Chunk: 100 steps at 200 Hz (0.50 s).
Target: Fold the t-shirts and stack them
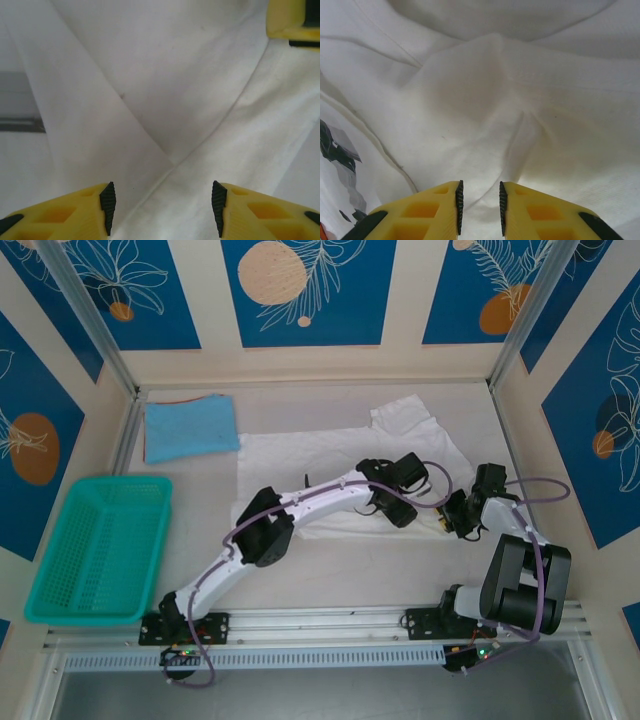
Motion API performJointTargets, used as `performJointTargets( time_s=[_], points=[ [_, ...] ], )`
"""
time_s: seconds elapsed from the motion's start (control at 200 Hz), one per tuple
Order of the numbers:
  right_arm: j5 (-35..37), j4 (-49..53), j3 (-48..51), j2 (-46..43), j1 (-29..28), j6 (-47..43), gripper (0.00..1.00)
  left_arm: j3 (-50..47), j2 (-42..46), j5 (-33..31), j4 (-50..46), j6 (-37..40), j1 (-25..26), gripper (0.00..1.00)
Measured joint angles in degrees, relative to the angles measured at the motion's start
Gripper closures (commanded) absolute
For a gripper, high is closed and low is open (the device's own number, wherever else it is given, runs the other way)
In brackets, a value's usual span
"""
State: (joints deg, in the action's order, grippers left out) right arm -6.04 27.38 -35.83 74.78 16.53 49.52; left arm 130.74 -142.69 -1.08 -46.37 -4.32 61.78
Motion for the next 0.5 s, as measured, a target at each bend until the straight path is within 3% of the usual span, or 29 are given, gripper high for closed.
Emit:
performJointTargets(
  time_s=[0.35, 0.5],
  points=[
    [-0.46, -0.37, 0.07, 0.00, 0.55, -0.02, 0.71, 4.11, -4.39, -3.72, -1.31, 3.26, 0.13, 0.44],
    [-0.46, -0.76, 0.22, 0.00, 0.63, -0.02, 0.71, 4.76, -5.40, -4.20, -1.60, 3.78, 0.13, 0.56]
  ],
)
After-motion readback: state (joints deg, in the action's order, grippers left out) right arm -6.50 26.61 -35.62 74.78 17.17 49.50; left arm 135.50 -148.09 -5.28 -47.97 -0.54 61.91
